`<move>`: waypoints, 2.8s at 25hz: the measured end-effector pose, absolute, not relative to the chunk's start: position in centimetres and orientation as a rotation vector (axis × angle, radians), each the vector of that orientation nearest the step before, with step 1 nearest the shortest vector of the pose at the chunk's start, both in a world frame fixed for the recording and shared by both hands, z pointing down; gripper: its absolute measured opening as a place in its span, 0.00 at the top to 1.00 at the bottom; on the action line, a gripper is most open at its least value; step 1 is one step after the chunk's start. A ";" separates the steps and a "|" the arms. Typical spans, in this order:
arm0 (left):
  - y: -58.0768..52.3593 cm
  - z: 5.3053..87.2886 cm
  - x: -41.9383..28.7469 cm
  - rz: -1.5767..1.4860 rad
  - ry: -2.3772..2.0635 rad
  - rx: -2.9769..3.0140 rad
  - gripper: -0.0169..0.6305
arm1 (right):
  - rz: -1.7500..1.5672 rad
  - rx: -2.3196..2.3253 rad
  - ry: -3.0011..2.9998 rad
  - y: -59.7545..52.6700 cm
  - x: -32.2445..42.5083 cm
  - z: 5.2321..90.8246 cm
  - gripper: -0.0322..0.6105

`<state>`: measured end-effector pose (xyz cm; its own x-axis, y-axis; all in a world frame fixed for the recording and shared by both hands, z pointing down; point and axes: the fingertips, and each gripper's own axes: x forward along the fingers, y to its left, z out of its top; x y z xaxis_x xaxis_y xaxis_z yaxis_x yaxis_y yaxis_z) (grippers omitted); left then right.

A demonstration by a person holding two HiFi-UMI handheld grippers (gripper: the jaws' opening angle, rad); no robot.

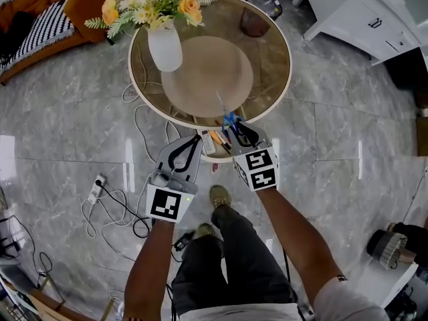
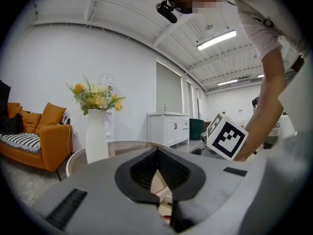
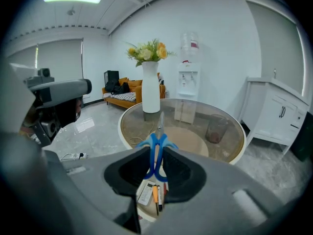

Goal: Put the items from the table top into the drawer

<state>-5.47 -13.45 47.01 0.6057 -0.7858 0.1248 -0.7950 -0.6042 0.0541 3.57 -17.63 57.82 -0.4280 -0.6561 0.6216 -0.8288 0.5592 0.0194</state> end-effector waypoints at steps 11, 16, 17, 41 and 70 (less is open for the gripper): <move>-8.0 46.8 -5.7 0.108 -1.332 2.726 0.97 | 0.311 1.103 -2.289 -8.9 2.2 55.2 0.82; -7.0 48.6 -5.8 0.110 -1.376 2.689 0.97 | 0.273 1.016 -2.311 -6.0 2.2 57.1 0.82; -6.8 49.1 -5.7 0.113 -1.385 2.684 0.97 | 0.258 0.993 -2.312 -5.5 2.4 57.8 0.82; -9.0 63.8 -0.9 0.108 -1.416 2.703 0.97 | 0.317 0.940 -2.193 -9.2 9.5 78.6 0.82; -13.4 75.9 0.3 -0.031 -1.488 2.790 0.97 | 0.325 0.659 -1.938 -14.9 8.4 93.4 0.82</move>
